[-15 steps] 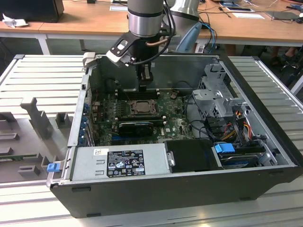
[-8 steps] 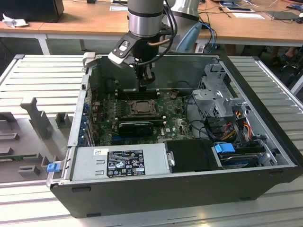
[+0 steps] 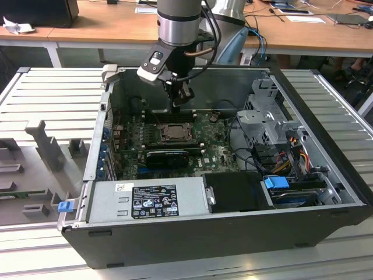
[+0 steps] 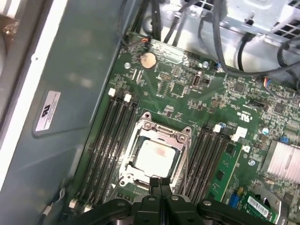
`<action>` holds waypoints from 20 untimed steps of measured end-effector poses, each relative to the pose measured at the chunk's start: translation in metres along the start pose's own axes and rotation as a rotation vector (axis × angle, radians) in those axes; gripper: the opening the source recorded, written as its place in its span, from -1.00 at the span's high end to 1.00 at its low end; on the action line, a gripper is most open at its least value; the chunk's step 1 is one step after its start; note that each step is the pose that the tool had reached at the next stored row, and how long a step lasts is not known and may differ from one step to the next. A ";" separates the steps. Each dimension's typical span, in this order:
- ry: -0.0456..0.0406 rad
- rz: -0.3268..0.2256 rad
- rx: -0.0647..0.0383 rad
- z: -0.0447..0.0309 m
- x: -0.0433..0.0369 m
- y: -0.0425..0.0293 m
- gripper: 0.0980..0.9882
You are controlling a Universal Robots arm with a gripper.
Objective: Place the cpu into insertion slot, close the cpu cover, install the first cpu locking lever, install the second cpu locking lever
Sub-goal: 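Install the first cpu locking lever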
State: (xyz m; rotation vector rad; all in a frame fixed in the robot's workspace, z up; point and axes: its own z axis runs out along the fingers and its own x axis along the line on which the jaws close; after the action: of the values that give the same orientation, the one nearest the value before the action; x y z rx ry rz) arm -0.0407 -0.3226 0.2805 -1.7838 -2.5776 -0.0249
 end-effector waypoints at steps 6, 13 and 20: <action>0.0006 -0.075 0.001 0.0001 0.0000 0.0000 0.98; 0.0017 -0.214 0.003 0.0002 0.0000 0.0000 0.98; -0.0002 -0.327 -0.002 0.0002 0.0000 0.0000 0.98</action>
State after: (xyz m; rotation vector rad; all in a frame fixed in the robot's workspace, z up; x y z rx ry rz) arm -0.0407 -0.3226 0.2803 -1.3418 -2.8371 -0.0283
